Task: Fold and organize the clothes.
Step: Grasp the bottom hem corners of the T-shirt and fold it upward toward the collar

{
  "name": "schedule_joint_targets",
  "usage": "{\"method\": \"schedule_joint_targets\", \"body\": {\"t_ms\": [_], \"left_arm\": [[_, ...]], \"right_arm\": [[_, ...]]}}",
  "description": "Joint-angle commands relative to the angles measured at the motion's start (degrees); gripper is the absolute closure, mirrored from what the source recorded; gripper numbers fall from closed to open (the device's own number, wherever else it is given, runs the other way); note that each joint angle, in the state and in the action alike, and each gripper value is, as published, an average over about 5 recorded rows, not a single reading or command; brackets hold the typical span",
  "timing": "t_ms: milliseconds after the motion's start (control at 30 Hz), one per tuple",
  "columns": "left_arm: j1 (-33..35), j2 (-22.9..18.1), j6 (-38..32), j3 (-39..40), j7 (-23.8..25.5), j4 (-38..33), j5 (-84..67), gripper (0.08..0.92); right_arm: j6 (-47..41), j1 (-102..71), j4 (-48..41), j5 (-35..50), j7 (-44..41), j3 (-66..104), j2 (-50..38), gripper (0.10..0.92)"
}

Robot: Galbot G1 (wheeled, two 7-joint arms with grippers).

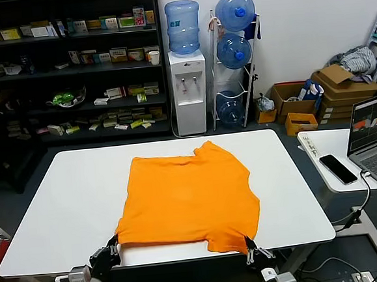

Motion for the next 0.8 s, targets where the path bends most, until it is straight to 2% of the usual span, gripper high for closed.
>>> {"method": "schedule_joint_targets", "body": {"t_ms": [33, 133, 300, 500, 667, 800], "left_arm": [[5.6, 1.7, -0.5, -0.8, -1.8, -6.8, -2.5, 0.903], [-1.7, 1.5, -2.6, 0.2, -1.5, -3.4, -2.7, 0.903], [-19.8, 0.4, -6.2, 5.0, 1.6, 10.9, -2.5, 0.903], [-35.6, -1.1, -7.7, 11.1, 4.9, 25.4, -2.5, 0.903], [-40.7, -1.9, -7.7, 13.3, 6.8, 33.2, -0.5, 0.894], [-40.1, -1.8, -7.5, 13.4, 7.7, 34.3, 0.8, 0.829]], "right_arm": [[1.3, -4.6, 8.9, 2.9, 2.2, 1.7, -3.2, 0.901], [0.1, 4.5, 5.1, 5.1, 3.5, 1.6, -1.7, 0.901], [-1.6, 22.1, -7.8, 7.0, 5.1, -1.2, -0.9, 0.901], [-3.1, 37.1, -22.1, 8.2, 5.6, -5.7, -0.6, 0.901], [-4.0, 42.2, -28.3, 8.0, 4.8, -8.6, -0.3, 0.888], [-5.3, 43.0, -30.3, 7.1, 3.1, -8.9, 0.2, 0.792]]}}
